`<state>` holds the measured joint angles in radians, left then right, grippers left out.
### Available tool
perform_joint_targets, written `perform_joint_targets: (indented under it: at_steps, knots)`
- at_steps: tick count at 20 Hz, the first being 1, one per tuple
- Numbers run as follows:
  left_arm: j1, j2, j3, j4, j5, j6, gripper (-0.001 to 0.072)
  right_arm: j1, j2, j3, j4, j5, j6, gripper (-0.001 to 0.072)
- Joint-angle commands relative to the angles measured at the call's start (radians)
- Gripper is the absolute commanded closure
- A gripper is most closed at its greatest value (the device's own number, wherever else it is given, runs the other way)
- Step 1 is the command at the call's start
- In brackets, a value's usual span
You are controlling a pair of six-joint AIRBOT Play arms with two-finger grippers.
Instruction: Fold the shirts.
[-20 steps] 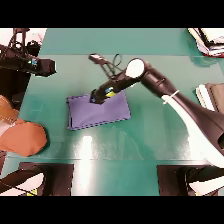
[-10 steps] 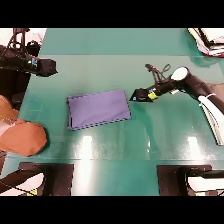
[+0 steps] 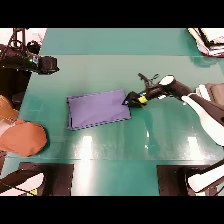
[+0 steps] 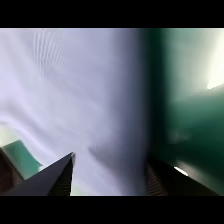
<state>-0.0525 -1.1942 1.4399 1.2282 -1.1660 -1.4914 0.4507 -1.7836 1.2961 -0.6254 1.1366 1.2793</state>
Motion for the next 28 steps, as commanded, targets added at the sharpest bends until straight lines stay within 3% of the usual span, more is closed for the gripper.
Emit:
perform_joint_targets:
  at_steps: [1,3,4,5,11,19,23,28]
  knots:
    - [0.000,0.000,0.000,-0.006,0.003,0.000,0.0683,0.085,-0.088,0.111,0.005,0.004,-0.004,0.0256]
    - [0.000,0.000,0.000,-0.019,0.003,0.000,0.0683,0.115,-0.102,0.165,0.003,-0.021,-0.005,0.0466]
    - [0.000,0.000,0.000,-0.029,0.004,0.000,0.0683,0.124,-0.101,0.183,0.003,-0.043,-0.005,0.0634]
    - [0.000,0.000,0.000,-0.034,0.004,0.000,0.0683,0.132,-0.101,0.200,0.002,-0.056,-0.005,0.0698]
    - [-0.064,0.000,0.000,-0.042,0.003,-0.001,0.0683,-0.008,0.006,0.219,-0.008,-0.035,-0.005,0.0698]
    - [-0.259,0.000,0.000,-0.058,0.118,-0.001,0.0683,-0.617,0.340,0.124,-0.195,-0.011,-0.005,0.0698]
    - [-0.334,0.000,0.000,-0.059,0.195,-0.001,0.0683,-0.900,0.368,0.124,-0.189,-0.039,-0.006,0.0699]
    - [-0.357,0.000,0.000,-0.061,0.200,-0.001,0.0683,-1.085,0.337,0.128,-0.187,-0.084,-0.006,0.0698]
